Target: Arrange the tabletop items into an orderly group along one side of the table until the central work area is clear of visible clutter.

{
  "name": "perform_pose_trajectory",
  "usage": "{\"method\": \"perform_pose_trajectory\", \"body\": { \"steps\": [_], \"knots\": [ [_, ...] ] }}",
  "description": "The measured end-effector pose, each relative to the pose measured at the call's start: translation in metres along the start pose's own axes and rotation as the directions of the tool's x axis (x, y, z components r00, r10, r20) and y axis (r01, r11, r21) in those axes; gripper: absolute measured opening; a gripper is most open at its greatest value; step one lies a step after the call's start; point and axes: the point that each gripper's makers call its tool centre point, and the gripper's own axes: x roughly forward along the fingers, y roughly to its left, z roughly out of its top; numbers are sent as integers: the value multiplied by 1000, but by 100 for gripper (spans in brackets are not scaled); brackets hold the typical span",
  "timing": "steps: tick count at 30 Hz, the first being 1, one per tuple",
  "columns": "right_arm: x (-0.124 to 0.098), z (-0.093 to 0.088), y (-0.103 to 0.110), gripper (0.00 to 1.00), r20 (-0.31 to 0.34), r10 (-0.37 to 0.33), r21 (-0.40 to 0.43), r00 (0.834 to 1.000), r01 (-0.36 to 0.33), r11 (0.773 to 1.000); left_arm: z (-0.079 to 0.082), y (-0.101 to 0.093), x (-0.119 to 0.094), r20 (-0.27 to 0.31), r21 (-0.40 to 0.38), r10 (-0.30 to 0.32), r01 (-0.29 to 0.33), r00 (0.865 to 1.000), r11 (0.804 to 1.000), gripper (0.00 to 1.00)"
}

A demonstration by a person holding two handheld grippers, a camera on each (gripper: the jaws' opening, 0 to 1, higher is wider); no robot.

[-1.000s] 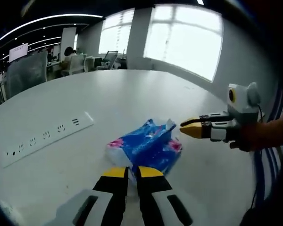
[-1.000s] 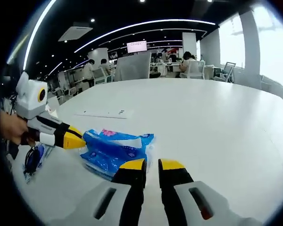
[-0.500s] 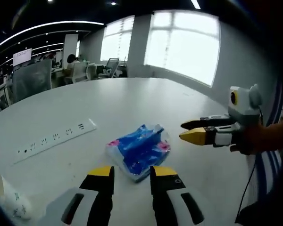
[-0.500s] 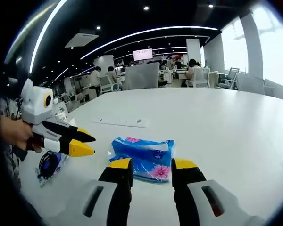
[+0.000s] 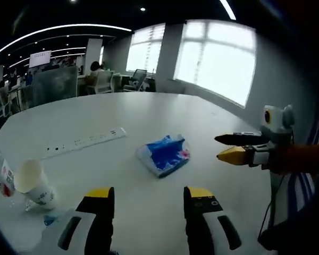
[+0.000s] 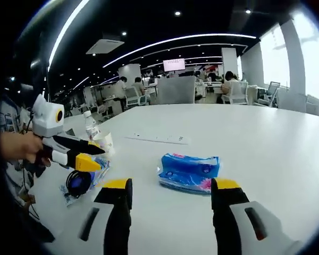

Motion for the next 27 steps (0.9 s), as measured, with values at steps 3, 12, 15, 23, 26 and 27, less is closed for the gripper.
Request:
{"method": "perform_pose_trajectory", "body": {
  "steps": [3,12,15,23,26,27],
  "knots": [
    [-7,1,7,66,-12,18,-17,1000,-18,1000,-9,13,-21,-1,-19,20,-20,1000,1000,55],
    [-18,0,31,73,-27,45,-27,999,-46,999,-31,37,-66,-16,-39,38,-39,999,998,62],
    [-18,-4,41,77,-45,57,-20,997,-58,998,-39,45,-77,-25,-43,41,-42,999,998,65],
    [-13,-14,69,81,-84,95,-12,992,-97,995,-55,62,-101,-54,-71,36,-39,998,997,70],
    [-9,-17,77,81,-93,108,-15,990,-110,994,-58,60,-108,-53,-75,17,-21,998,997,74],
    [-8,-18,81,81,-97,113,-16,989,-115,993,-59,60,-109,-59,-73,9,-13,998,997,74]
  ]
}}
